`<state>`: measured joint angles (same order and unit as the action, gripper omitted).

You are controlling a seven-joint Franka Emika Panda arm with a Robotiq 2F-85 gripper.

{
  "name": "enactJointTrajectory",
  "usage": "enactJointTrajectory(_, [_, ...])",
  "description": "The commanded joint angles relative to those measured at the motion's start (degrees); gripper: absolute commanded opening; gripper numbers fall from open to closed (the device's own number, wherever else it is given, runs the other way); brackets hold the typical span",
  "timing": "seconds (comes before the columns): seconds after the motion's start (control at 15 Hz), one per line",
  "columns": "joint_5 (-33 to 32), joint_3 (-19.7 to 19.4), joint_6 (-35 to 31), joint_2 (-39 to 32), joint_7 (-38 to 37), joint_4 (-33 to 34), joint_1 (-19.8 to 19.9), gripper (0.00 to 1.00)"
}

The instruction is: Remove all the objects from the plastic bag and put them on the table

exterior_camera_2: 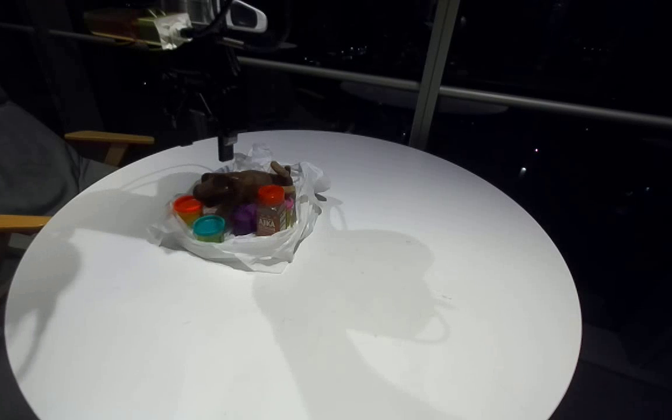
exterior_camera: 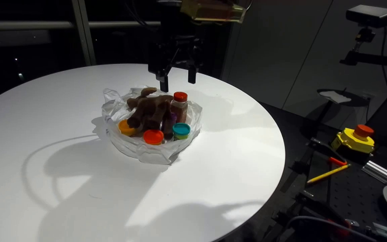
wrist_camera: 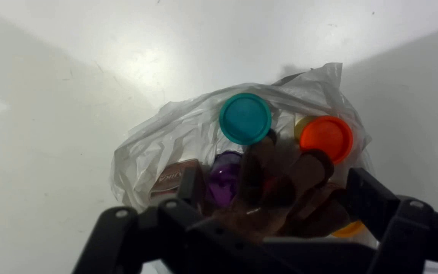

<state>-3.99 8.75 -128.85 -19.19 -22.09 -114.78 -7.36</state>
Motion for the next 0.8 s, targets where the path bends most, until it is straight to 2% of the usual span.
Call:
enactJointTrajectory(0.0, [0.3,-2.7,0.6,-7.9,-0.1,8.1,-2.3,1.00])
enactJointTrajectory(0.33, [-0.1,-5.5,1.5,-15.1,-0.7,15.6,-4.5,1.00])
enactJointTrajectory(0.67, [-0.9,-7.7,2.6,-19.3,-1.2,20.8,-6.0,1.00])
enactJointTrajectory(0.73, [-0.5,-7.8,3.0,-19.7,-1.0,21.2,-5.9,0.75])
